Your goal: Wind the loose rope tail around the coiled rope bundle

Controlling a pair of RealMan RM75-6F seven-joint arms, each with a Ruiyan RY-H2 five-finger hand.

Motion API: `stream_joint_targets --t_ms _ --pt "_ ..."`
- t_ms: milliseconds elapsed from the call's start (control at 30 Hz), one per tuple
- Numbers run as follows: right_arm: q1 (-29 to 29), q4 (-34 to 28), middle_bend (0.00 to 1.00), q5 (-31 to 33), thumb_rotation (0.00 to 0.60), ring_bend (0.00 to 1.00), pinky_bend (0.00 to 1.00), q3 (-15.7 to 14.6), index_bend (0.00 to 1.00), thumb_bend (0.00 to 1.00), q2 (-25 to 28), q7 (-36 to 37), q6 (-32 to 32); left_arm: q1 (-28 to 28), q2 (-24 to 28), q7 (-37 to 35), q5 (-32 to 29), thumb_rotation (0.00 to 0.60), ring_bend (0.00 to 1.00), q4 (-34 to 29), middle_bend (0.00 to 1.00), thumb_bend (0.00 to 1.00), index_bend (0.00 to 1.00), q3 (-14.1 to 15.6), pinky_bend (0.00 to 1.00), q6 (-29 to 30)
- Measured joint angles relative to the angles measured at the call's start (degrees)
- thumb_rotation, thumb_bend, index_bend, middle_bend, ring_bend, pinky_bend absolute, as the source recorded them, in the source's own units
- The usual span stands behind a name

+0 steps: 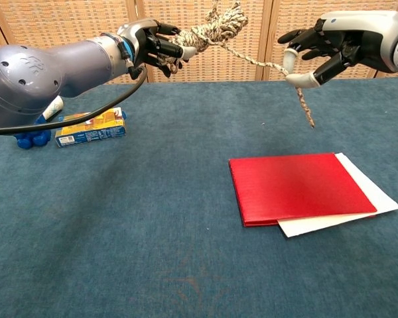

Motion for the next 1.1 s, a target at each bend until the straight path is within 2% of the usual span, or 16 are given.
stream_joint_targets --t_ms 267,333,400,467,533,700,867,933,1100 --pt "-0.02 0.31 0.0 0.8 0.6 0.0 0.0 0.38 0.73 0.49 0.25 0.17 -1.1 0.61 0.39 0.62 0.84 0.6 0.53 -1.19 0.62 0.56 0.81 -0.28 0.63 -0.23" --pt "-0.03 0.23 0.0 0.95 0.6 0.0 0.0 0.4 0.62 0.4 0.7 0.44 -1.86 0.91 0.73 0.44 1.42 0.6 0.53 -1.88 0.62 0.56 0.81 -0.25 0.63 -0.25" --pt "-0.14 0.14 0.0 0.82 0.6 0.0 0.0 0.29 0.35 0.17 1.54 1.02 -3.0 1.29 1.28 0.44 2.65 0.6 0.53 -2.85 0.61 0.56 0.81 -0.09 0.63 0.13" --pt "-0.48 -0.07 0.0 0.45 0.6 0.0 0.0 0.18 0.17 0.04 2.5 2.08 -3.82 1.77 2.01 0.48 3.98 0.6 0.53 -4.36 0.62 0.56 0.81 0.06 0.63 0.94" --pt "-1.21 -0.36 0.0 -0.54 0.6 0.0 0.0 -0.04 0.07 0.0 3.81 3.07 -4.08 2.25 2.85 0.54 4.84 0.6 0.53 -6.06 0.62 0.56 0.81 0.07 0.63 1.72" --pt "-4.02 -0.97 0.0 -4.72 0.6 0.0 0.0 -1.1 0.04 0.0 6.49 4.51 -2.43 3.66 5.75 1.24 6.32 0.6 0.53 -11.28 0.62 0.56 0.81 -0.13 0.63 3.68" --pt "-8.14 -0.35 0.0 -9.79 0.6 0.0 0.0 -3.18 0.04 0.0 9.25 5.77 1.76 5.03 8.42 2.11 7.2 0.6 0.53 -16.59 0.62 0.56 0.81 -0.34 0.63 5.28" --pt "-9.43 1.22 0.0 -11.65 0.6 0.0 0.0 -4.08 0.04 0.0 9.48 5.74 3.54 5.55 9.46 2.61 7.48 0.6 0.53 -18.73 0.62 0.56 0.81 -0.38 0.63 6.02" --pt "-13.15 10.16 0.0 -17.28 0.6 0.0 0.0 -7.29 0.04 0.0 8.13 6.18 8.79 6.98 12.69 4.8 7.46 0.6 0.53 -24.49 0.61 0.56 0.81 -0.55 0.63 7.98"
